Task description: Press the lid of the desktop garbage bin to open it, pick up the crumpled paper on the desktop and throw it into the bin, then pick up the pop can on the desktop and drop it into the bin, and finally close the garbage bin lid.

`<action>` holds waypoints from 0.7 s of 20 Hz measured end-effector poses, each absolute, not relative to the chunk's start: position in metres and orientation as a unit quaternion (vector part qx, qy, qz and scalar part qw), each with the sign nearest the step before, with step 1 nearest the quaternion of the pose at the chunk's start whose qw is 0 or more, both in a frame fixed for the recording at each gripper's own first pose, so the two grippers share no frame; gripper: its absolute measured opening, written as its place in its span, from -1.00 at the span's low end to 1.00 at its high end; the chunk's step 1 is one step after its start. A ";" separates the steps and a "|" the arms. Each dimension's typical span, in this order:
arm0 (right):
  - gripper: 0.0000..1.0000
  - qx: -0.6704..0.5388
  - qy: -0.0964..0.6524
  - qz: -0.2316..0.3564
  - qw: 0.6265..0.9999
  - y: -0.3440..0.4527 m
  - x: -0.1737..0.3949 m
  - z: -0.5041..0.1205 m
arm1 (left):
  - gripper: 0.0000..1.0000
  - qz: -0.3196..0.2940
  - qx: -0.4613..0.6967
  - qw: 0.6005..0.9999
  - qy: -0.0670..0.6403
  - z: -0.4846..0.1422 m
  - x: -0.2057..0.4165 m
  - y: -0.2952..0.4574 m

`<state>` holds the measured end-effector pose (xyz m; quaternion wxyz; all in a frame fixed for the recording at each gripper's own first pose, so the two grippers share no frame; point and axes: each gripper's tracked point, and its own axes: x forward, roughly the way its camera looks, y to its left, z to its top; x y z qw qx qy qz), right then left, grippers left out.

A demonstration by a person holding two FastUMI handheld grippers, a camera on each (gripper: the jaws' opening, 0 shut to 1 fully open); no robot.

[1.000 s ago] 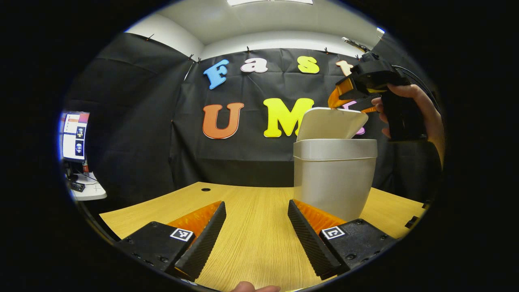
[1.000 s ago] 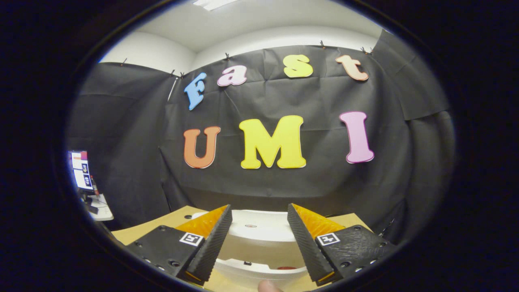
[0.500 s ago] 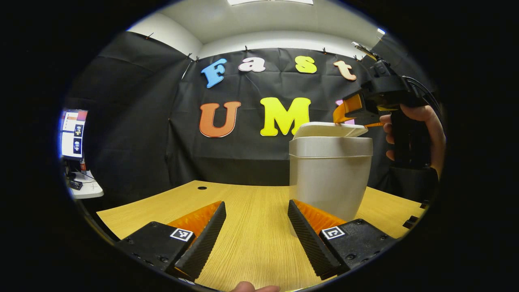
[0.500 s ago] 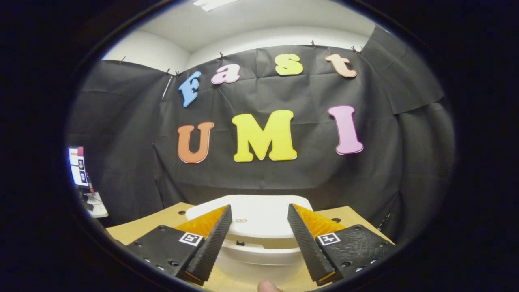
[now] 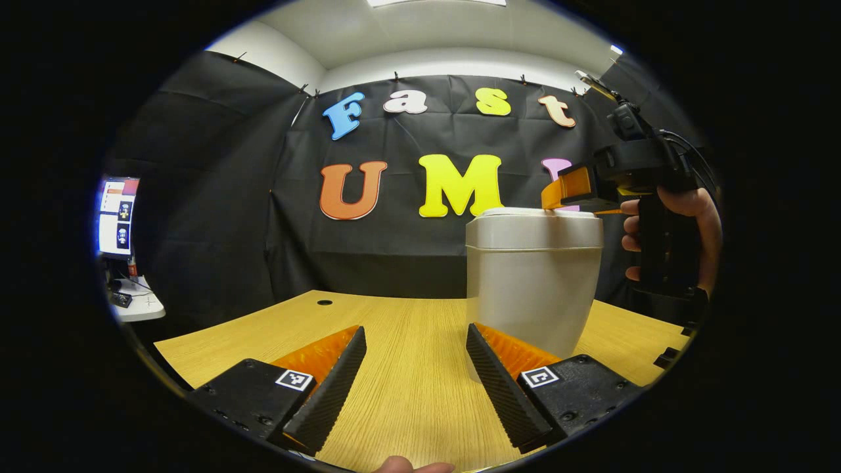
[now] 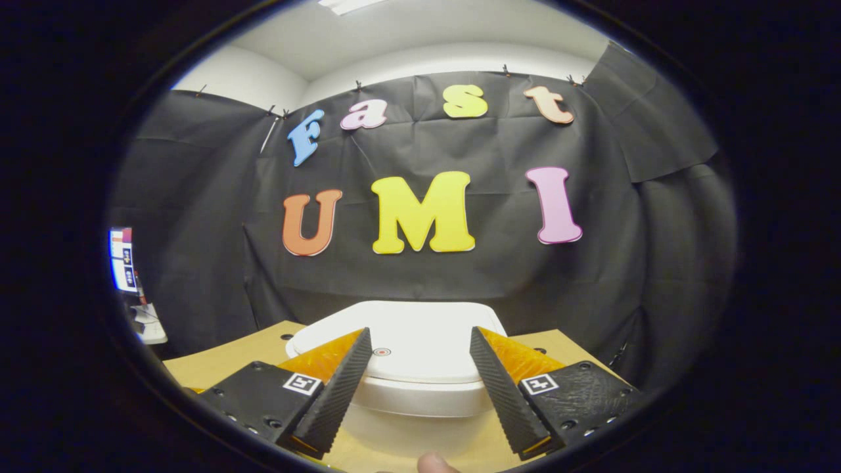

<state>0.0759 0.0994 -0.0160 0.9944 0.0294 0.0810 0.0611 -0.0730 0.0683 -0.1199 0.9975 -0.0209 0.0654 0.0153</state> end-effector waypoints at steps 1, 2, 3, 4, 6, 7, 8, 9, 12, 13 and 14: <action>0.89 0.029 0.082 0.061 0.994 0.099 0.077 -0.017 | 0.97 0.015 -0.022 0.997 0.066 -0.121 -0.073 0.068; 0.89 0.030 0.083 0.061 0.994 0.099 0.077 -0.017 | 0.97 0.015 -0.023 0.997 0.067 -0.121 -0.071 0.068; 0.90 0.031 0.084 0.062 0.994 0.099 0.077 -0.018 | 0.97 0.015 -0.023 0.997 0.068 -0.122 -0.072 0.068; 0.90 0.029 0.086 0.062 0.994 0.099 0.076 -0.019 | 0.97 0.014 -0.023 0.997 0.069 -0.123 -0.072 0.067; 0.89 0.015 0.089 0.064 0.994 0.101 0.076 -0.021 | 0.97 0.013 -0.024 0.997 0.069 -0.123 -0.070 0.067; 0.90 0.007 0.094 0.065 0.993 0.101 0.076 -0.022 | 0.97 0.013 -0.024 0.997 0.068 -0.122 -0.070 0.067; 0.90 0.005 0.097 0.067 0.993 0.100 0.075 -0.024 | 0.97 0.013 -0.026 0.997 0.068 -0.123 -0.069 0.067; 0.91 0.005 0.097 0.070 0.993 0.100 0.075 -0.024 | 0.97 0.012 -0.027 0.997 0.068 -0.122 -0.070 0.065; 0.92 0.000 0.095 0.077 0.992 0.100 0.076 -0.027 | 0.98 0.010 -0.030 0.997 0.068 -0.123 -0.067 0.063; 0.93 -0.002 0.097 0.080 0.992 0.100 0.075 -0.028 | 0.98 0.009 -0.029 0.997 0.069 -0.123 -0.067 0.062; 0.92 -0.001 0.096 0.082 0.992 0.100 0.074 -0.025 | 0.98 0.007 -0.029 0.997 0.068 -0.122 -0.068 0.060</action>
